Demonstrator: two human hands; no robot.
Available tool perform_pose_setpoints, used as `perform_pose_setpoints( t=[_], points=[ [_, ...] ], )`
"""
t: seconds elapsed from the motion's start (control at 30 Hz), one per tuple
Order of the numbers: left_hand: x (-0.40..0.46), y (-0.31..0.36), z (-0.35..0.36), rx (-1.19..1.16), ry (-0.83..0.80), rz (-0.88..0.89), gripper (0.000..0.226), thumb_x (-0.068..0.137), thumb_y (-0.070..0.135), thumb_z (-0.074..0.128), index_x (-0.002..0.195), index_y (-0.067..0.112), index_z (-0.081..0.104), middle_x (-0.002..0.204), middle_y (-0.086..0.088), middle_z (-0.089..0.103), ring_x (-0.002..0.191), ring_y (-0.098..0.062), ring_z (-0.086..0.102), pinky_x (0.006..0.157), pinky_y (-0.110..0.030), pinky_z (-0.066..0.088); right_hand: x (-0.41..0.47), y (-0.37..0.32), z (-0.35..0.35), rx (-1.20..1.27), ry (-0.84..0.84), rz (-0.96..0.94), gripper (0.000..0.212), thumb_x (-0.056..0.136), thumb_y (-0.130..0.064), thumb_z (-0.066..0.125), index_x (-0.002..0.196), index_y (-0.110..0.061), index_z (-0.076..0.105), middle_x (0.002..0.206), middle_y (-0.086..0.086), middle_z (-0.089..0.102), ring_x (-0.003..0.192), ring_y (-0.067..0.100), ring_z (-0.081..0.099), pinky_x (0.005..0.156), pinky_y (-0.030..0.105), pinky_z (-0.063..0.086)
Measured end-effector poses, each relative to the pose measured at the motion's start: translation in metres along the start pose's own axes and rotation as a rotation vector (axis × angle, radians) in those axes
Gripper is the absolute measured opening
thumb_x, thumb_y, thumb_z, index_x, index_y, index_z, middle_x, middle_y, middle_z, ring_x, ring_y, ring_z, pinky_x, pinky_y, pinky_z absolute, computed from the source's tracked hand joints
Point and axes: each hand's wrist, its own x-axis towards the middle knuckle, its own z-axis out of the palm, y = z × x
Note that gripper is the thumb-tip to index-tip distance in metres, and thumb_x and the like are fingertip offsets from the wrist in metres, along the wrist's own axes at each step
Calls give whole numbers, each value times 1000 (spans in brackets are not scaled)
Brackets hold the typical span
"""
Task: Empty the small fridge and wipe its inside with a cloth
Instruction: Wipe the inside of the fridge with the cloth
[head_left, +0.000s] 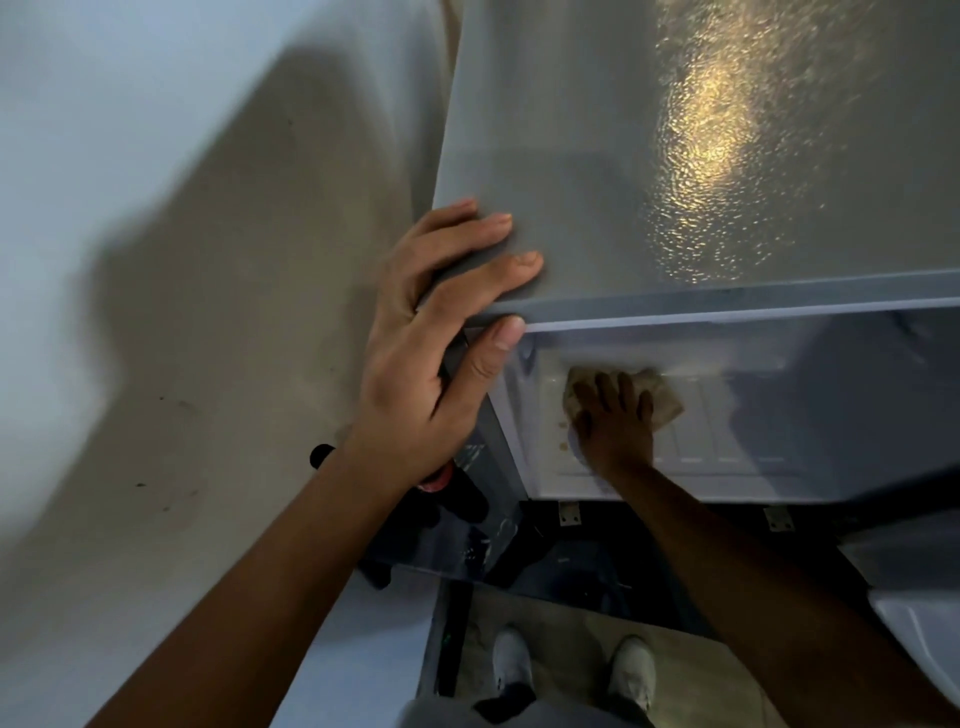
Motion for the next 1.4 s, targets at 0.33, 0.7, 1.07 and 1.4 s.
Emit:
perform_pose_setpoints(
  t=[0.33,0.7,1.07,1.4],
  points=[
    [-1,0,4,-8,43,-6,25,101,12,56,121,-3,61,129,-33,54,135,-51,46,121,-50,38,-88,-2,43,38,74,-224,48,93,-31,46,139,-23,59,155,8,46,147,38,33,117,61,26],
    [-1,3,5,-17,45,-10,27,96,3,59,122,-3,61,130,-32,55,136,-51,46,122,-48,36,-33,9,18,36,58,-122,48,96,-30,51,143,-23,54,157,9,42,150,37,26,120,58,19],
    [-2,5,3,-31,52,-44,27,96,3,60,123,-3,62,132,-28,55,139,-48,44,123,-51,36,-46,-25,20,36,72,-107,46,92,-19,59,138,-16,59,152,9,49,148,37,34,117,58,23],
    [-3,7,4,-41,51,-53,26,97,4,59,122,-1,62,132,-28,54,140,-48,43,123,-47,36,-63,7,25,150,197,-221,32,78,-13,73,109,-16,74,126,11,67,125,40,58,104,53,39]
  ],
)
